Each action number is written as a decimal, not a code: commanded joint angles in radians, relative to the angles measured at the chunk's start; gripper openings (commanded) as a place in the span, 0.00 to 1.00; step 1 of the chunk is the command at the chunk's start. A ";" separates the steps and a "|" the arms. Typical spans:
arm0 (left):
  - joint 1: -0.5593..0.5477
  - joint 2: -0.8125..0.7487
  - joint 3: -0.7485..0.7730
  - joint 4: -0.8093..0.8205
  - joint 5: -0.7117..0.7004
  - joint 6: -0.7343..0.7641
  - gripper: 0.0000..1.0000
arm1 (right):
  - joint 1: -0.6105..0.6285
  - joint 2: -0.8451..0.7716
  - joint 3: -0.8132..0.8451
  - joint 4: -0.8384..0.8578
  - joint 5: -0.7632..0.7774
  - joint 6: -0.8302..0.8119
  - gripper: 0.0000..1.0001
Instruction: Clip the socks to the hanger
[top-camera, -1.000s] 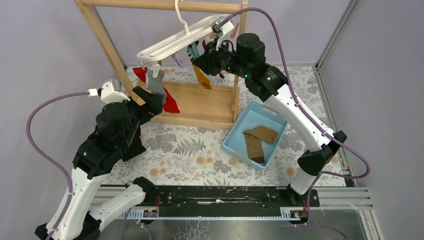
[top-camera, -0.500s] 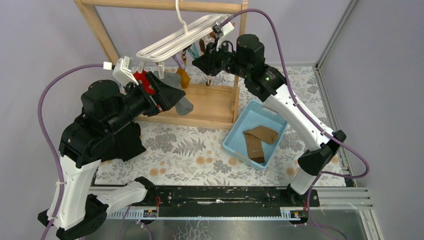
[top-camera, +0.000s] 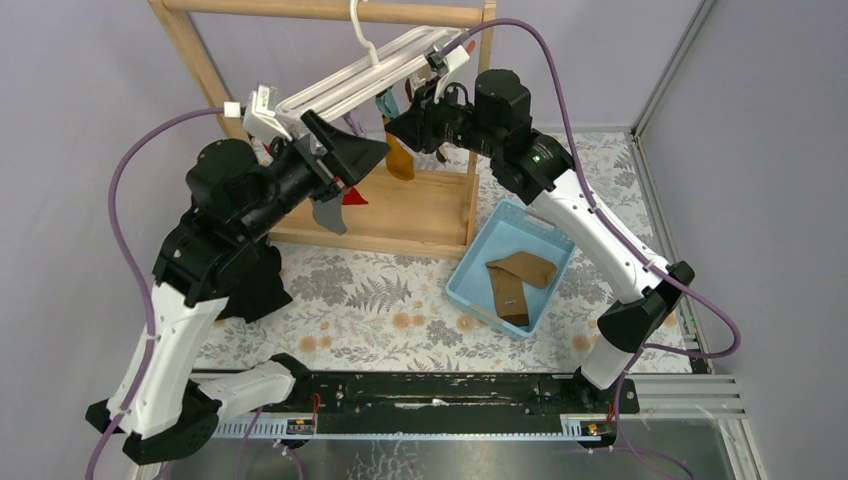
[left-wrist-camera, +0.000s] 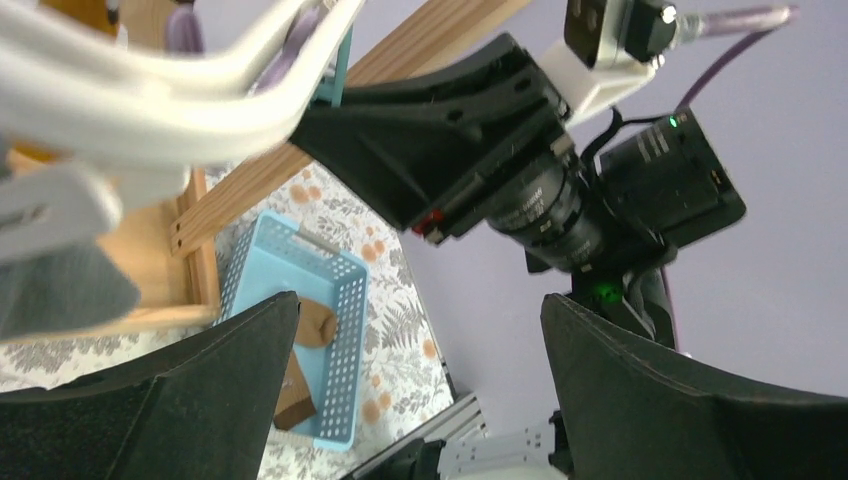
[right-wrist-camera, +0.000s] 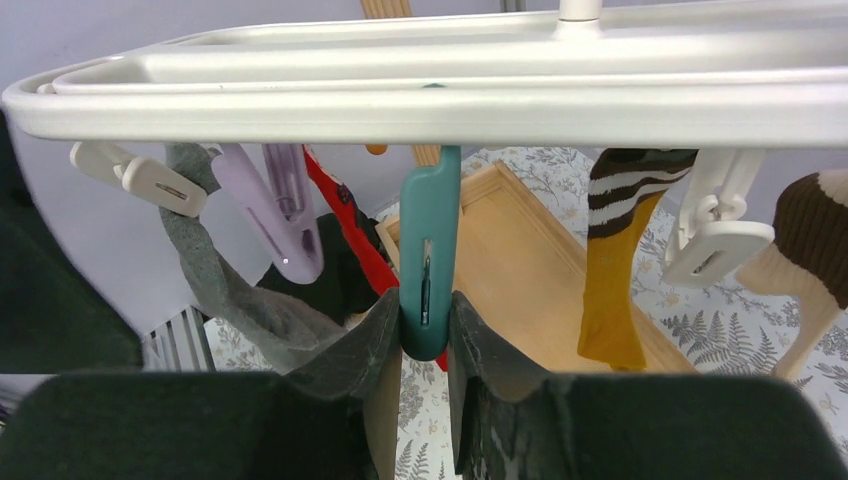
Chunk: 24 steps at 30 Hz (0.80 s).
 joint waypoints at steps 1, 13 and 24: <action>0.004 0.072 -0.017 0.186 -0.030 0.015 0.98 | -0.001 -0.072 0.001 0.040 -0.033 -0.009 0.00; 0.005 0.216 0.079 0.345 -0.258 0.141 0.97 | -0.002 -0.116 -0.078 0.084 -0.025 -0.002 0.00; 0.001 0.147 -0.111 0.563 -0.168 0.074 0.90 | -0.004 -0.119 -0.108 0.110 -0.041 0.016 0.00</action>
